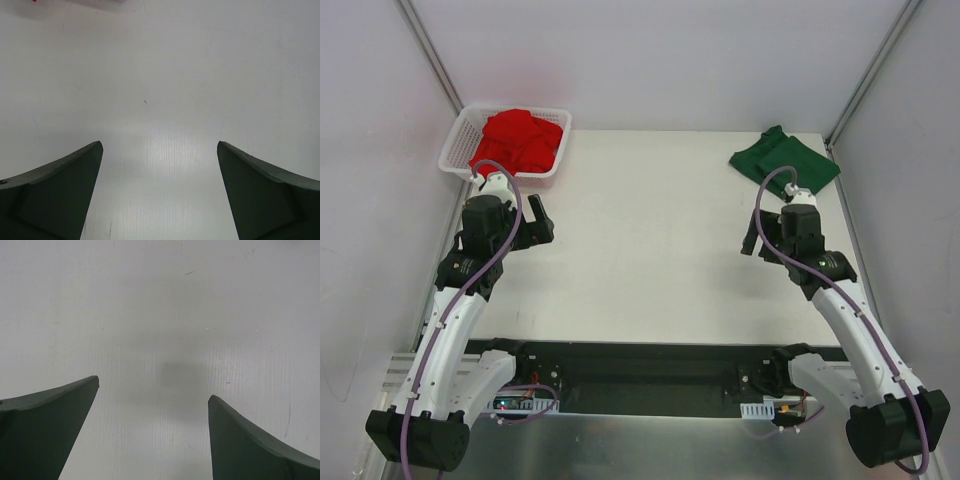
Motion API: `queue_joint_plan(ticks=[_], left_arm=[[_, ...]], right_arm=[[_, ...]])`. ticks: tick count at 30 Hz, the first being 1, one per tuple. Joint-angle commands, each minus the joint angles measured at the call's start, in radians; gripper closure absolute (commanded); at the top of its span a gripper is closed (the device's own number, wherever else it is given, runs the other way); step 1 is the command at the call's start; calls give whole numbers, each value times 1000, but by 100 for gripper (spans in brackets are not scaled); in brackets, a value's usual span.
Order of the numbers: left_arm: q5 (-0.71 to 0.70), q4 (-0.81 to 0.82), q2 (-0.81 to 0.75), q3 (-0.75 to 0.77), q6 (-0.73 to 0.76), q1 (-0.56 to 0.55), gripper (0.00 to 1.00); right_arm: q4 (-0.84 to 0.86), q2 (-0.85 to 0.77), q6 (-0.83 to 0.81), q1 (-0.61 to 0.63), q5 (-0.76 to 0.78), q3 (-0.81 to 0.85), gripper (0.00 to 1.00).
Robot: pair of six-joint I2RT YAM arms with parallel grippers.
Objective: Fold and stack the t-shirts
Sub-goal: Put the neatly folded tshirt into the corner of the board with the right arm
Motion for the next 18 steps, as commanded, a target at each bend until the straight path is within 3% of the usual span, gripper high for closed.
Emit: queue_joint_plan(ticks=[1, 18], left_arm=[[7, 24, -11, -8, 23, 14, 1], [28, 25, 4, -17, 17, 14, 1]], right_arm=[[9, -47, 21, -7, 29, -10, 4], [-8, -64, 23, -7, 26, -25, 4]])
